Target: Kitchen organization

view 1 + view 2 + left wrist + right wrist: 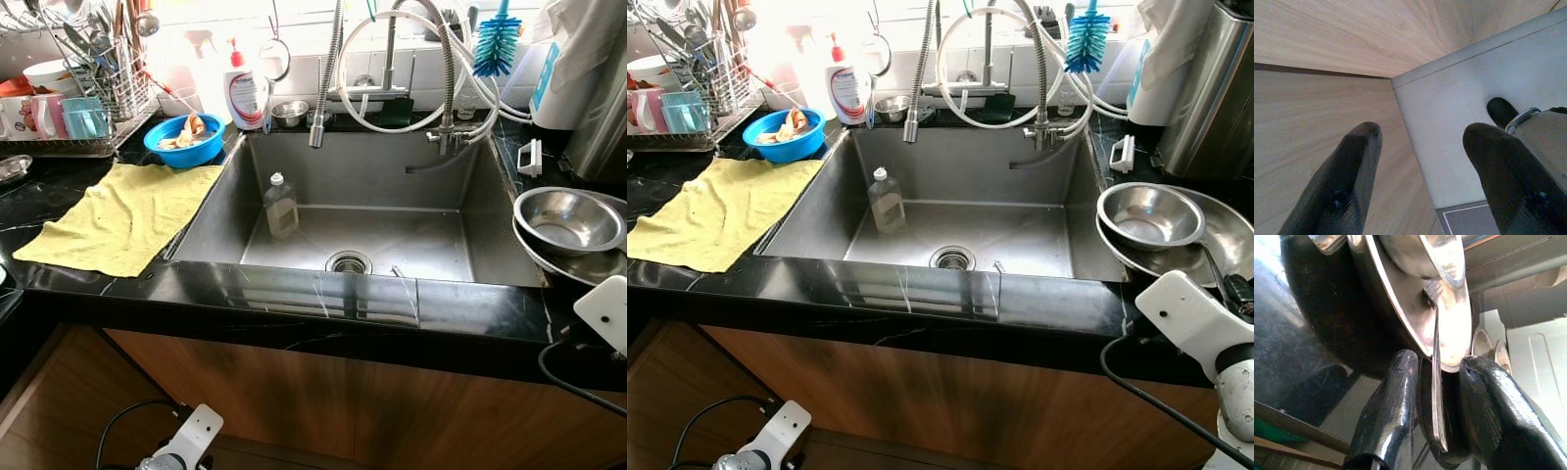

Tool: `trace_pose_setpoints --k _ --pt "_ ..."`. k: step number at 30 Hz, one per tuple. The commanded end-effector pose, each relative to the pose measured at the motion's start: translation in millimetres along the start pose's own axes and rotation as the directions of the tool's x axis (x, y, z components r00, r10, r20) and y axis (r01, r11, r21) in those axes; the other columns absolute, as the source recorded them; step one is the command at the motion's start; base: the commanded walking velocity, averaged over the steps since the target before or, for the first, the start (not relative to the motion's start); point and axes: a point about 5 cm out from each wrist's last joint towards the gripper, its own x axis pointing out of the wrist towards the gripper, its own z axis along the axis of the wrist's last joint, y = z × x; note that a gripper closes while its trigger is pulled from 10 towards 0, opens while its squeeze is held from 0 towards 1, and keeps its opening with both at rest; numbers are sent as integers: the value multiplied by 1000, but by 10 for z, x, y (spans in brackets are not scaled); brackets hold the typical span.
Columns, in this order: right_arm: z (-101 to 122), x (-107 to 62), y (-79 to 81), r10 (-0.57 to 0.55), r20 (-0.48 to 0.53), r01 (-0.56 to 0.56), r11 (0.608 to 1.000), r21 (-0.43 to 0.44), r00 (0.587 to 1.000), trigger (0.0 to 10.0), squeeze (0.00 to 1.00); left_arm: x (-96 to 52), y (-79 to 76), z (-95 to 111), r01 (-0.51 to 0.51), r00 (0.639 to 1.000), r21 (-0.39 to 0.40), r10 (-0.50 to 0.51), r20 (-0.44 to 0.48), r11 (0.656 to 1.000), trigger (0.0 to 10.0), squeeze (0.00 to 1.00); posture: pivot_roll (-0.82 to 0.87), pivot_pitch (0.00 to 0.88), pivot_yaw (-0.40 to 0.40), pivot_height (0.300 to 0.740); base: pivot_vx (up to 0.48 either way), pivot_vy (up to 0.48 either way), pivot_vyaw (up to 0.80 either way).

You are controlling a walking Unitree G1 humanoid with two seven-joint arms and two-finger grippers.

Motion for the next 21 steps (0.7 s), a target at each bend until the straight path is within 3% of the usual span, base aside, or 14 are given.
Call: trace_pose_setpoints --k 1,2,5,6,21 --pt "7 -12 23 12 -1 -12 1000 -6 1000 10000 0 -9 14 -49 0 1000 9 0 -21 1000 10000 0 -188 0 107 740 0 0 0" --pt "6 -12 24 13 -1 -13 1000 -6 1000 10000 0 -9 14 -49 -1 1000 9 1 -21 1000 10000 0 -188 0 107 740 0 0 0" --pt "12 -9 23 14 -1 -14 1000 -8 1000 4353 0 -8 16 -42 -1 1000 10 1 -20 1000 10000 0 -190 0 107 740 0 0 0" --pt "17 -10 28 16 0 -16 1000 -8 1000 0 0 -8 15 -42 0 1000 12 0 -19 1000 10000 0 -189 0 107 740 0 0 0" --pt "-10 -9 19 7 -19 -8 1000 -26 1000 0 0 -7 10 -39 2 1000 17 -2 -18 1000 10000 0 -189 0 107 740 0 0 0"
